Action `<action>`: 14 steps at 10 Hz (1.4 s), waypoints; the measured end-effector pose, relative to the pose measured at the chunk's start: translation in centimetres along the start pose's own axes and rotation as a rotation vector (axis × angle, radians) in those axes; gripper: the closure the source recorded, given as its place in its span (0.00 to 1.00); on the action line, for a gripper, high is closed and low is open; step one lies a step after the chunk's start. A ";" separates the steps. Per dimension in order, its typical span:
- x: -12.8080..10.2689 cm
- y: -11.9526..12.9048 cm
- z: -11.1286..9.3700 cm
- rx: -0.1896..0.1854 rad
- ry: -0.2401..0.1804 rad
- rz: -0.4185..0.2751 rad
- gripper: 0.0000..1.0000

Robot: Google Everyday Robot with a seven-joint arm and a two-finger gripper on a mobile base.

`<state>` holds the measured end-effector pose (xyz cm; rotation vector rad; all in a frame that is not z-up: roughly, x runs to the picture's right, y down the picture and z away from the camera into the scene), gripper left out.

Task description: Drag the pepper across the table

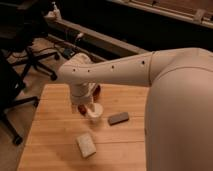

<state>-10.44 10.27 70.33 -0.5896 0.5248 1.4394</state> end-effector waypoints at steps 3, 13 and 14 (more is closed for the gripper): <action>0.0 0.0 0.0 0.000 0.000 0.000 0.35; -8.1 2.3 -0.5 0.078 -0.265 -0.336 0.35; -8.6 2.6 0.1 0.068 -0.271 -0.365 0.35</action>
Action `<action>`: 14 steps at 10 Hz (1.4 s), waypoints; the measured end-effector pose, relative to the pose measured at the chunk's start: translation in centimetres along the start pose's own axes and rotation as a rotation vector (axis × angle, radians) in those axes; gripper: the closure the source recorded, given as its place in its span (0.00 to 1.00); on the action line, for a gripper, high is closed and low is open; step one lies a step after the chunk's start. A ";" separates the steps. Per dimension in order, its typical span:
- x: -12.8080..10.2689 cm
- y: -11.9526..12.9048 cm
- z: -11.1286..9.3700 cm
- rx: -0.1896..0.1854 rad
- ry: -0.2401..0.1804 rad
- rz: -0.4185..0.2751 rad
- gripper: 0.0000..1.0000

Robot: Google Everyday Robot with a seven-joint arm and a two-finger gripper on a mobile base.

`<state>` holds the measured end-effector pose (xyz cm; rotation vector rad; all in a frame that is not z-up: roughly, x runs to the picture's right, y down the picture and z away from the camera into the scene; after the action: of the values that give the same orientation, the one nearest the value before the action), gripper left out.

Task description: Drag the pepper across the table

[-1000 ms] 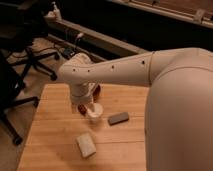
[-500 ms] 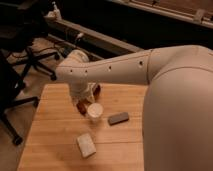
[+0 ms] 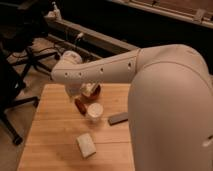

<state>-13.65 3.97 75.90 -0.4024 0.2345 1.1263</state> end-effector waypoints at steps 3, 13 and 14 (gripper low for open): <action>-0.9 -0.5 2.9 0.005 -0.027 -0.087 0.35; 0.0 0.4 11.1 0.023 0.051 -0.168 0.35; -0.1 0.3 11.5 0.019 0.051 -0.167 0.35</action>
<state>-14.22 8.94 86.26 -0.4265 0.2519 0.9504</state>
